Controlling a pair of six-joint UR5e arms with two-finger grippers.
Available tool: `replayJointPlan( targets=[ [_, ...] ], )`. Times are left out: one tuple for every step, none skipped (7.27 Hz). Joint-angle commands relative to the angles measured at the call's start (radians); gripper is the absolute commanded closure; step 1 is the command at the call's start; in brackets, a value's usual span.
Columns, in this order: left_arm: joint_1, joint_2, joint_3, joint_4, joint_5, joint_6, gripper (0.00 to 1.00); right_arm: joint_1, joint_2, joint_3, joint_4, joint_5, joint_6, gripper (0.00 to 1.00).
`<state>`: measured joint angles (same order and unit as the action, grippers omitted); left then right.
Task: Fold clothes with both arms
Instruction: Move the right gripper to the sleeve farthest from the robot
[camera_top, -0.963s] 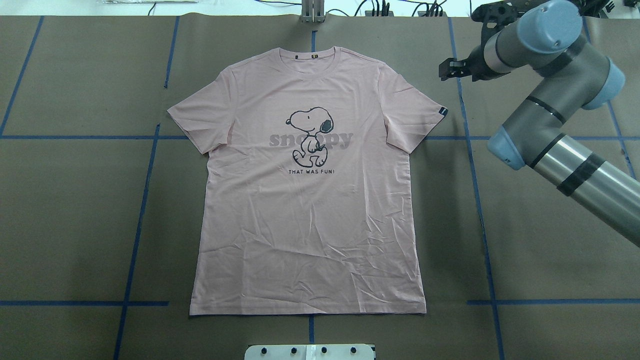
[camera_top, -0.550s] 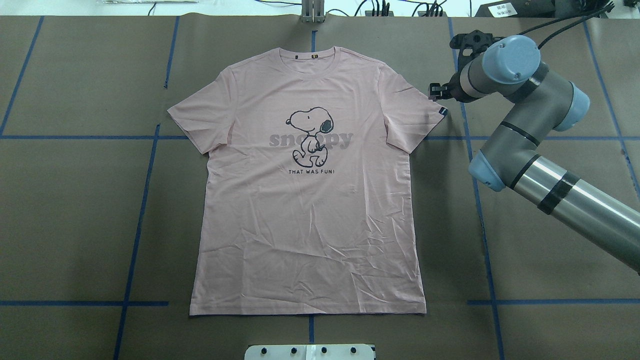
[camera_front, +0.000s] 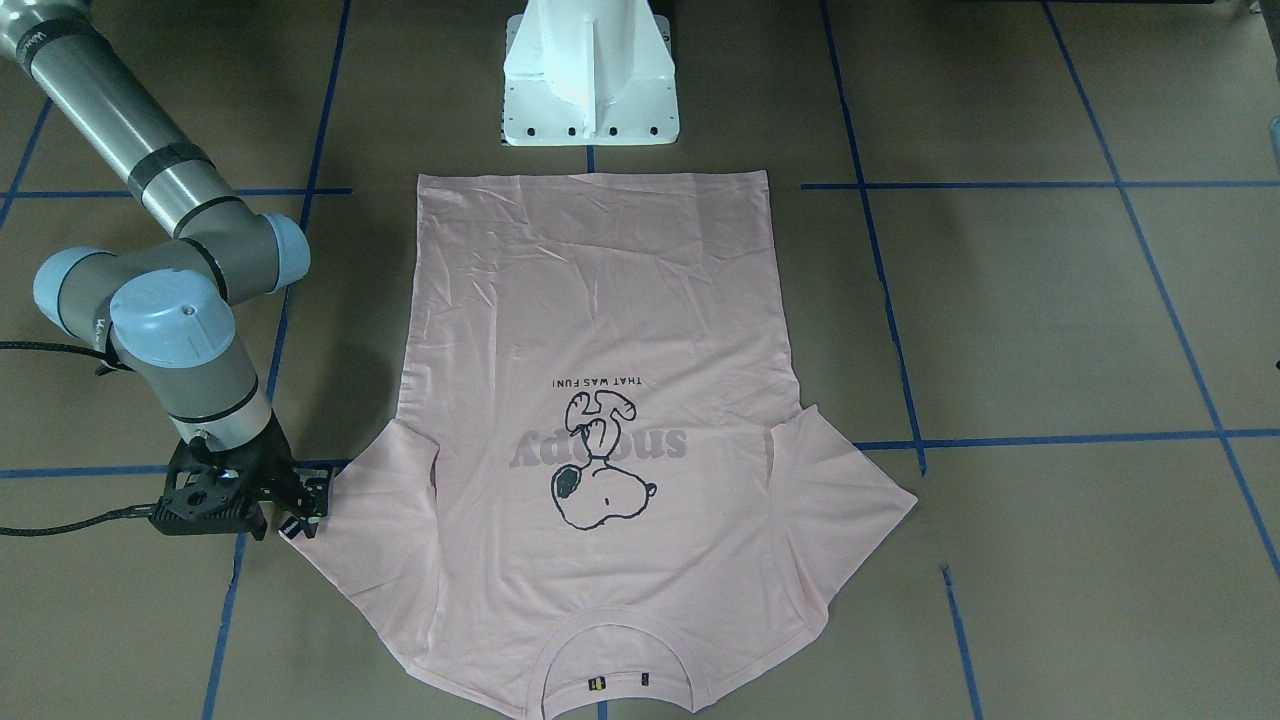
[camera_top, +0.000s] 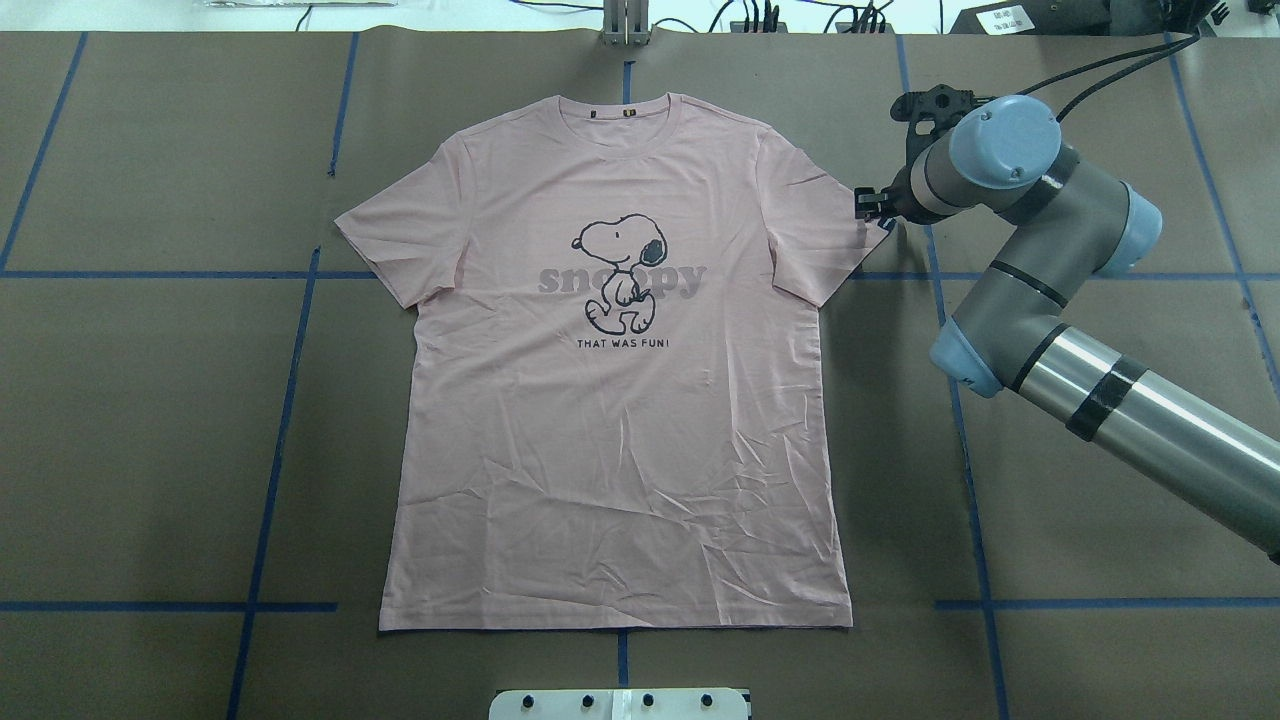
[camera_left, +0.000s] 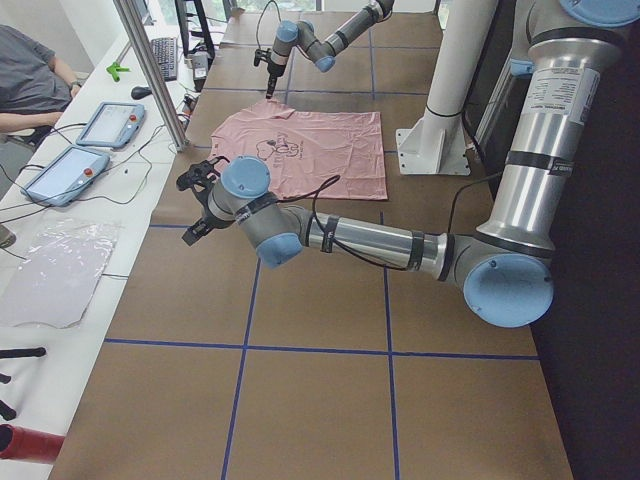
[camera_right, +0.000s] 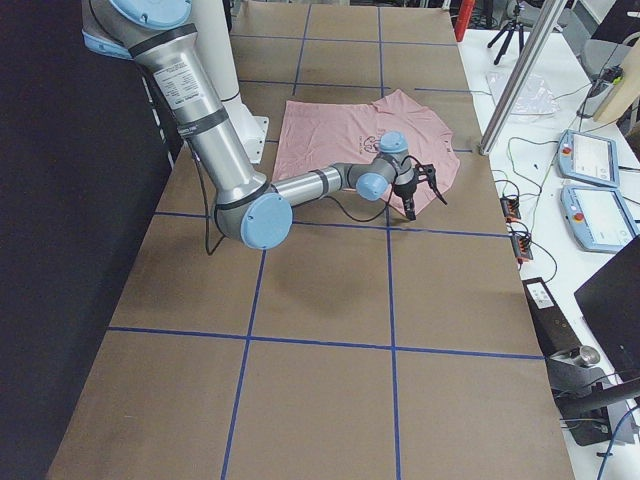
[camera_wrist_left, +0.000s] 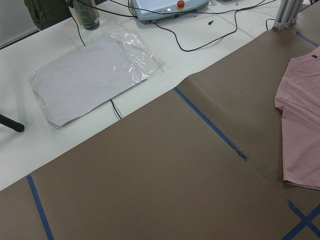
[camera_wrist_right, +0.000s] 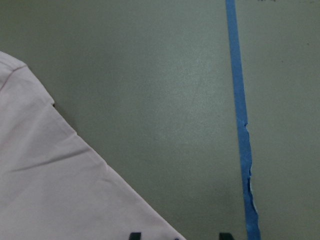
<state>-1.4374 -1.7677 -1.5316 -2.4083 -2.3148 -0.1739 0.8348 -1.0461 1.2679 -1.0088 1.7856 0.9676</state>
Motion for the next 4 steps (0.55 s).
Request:
replayJointPlan(
  targets=[
    [0.0, 0.001, 0.001, 0.0, 0.0, 0.001, 0.0, -0.003, -0.002, -0.001, -0.001, 0.0, 0.0, 0.46],
    [0.0, 0.001, 0.001, 0.0, 0.0, 0.001, 0.0, -0.003, -0.002, -0.001, -0.001, 0.0, 0.0, 0.47],
    [0.0, 0.001, 0.001, 0.002, 0.0, 0.001, 0.0, -0.003, -0.003, -0.002, -0.001, 0.0, 0.0, 0.48],
    [0.0, 0.001, 0.001, 0.002, 0.0, 0.001, 0.0, -0.003, -0.003, -0.008, -0.001, 0.0, 0.0, 0.48]
  ],
)
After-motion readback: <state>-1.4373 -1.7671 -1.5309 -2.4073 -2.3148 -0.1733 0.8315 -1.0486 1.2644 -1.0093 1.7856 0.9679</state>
